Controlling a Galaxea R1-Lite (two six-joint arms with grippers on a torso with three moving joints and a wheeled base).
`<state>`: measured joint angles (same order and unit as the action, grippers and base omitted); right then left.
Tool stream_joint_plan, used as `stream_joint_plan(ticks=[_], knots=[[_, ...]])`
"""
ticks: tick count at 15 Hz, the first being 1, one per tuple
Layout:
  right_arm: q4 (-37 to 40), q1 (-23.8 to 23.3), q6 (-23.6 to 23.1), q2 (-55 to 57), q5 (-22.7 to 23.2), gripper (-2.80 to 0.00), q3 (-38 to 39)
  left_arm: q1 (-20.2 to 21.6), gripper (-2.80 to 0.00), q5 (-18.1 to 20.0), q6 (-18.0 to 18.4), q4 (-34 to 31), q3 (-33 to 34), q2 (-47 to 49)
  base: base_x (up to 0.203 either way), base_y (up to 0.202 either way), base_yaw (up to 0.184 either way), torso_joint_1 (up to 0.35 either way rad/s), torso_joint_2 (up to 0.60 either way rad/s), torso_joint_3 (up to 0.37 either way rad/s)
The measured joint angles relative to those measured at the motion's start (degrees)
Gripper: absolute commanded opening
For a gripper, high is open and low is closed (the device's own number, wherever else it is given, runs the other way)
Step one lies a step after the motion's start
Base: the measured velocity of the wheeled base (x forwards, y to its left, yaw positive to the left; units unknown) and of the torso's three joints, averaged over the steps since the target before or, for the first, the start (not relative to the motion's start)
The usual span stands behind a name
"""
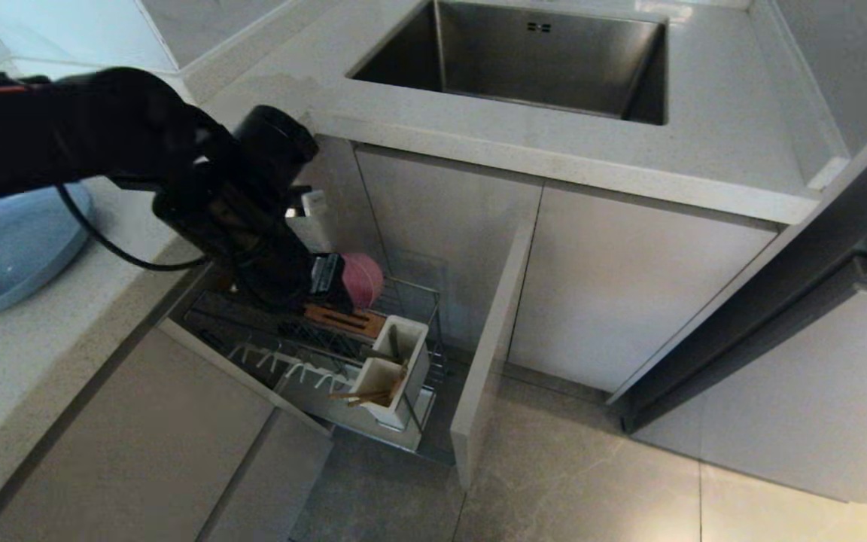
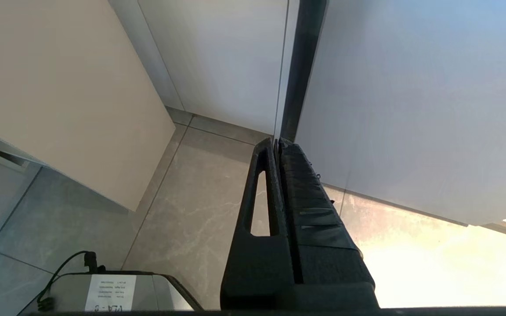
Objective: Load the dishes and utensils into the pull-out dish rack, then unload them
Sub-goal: Pick up the fork and place it in the cupboard
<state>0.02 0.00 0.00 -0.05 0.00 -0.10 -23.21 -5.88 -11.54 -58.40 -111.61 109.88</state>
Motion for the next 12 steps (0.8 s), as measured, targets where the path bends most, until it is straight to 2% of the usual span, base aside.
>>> stream_joint_plan(ticks=[7,9,11,12], knots=[[0.0,0.0,0.0,0.0,0.0,-2.80,0.0,-1.8,-2.80,-3.2,0.2,0.0,0.4,-16.1,0.000,0.000,0.000,0.000,0.00,0.000],[0.0,0.0,0.0,0.0,0.0,-2.80,0.0,-1.7,-2.80,-8.2,0.2,1.3,0.4,-20.8,0.000,0.000,0.000,0.000,0.00,0.000],[0.0,0.0,0.0,0.0,0.0,-2.80,0.0,0.4,-2.80,-16.9,0.4,2.7,0.3,-25.1,0.000,0.000,0.000,0.000,0.00,0.000],[0.0,0.0,0.0,0.0,0.0,-2.80,0.0,2.2,-2.80,-20.1,0.4,2.9,0.3,-26.6,0.000,0.000,0.000,0.000,0.00,0.000]])
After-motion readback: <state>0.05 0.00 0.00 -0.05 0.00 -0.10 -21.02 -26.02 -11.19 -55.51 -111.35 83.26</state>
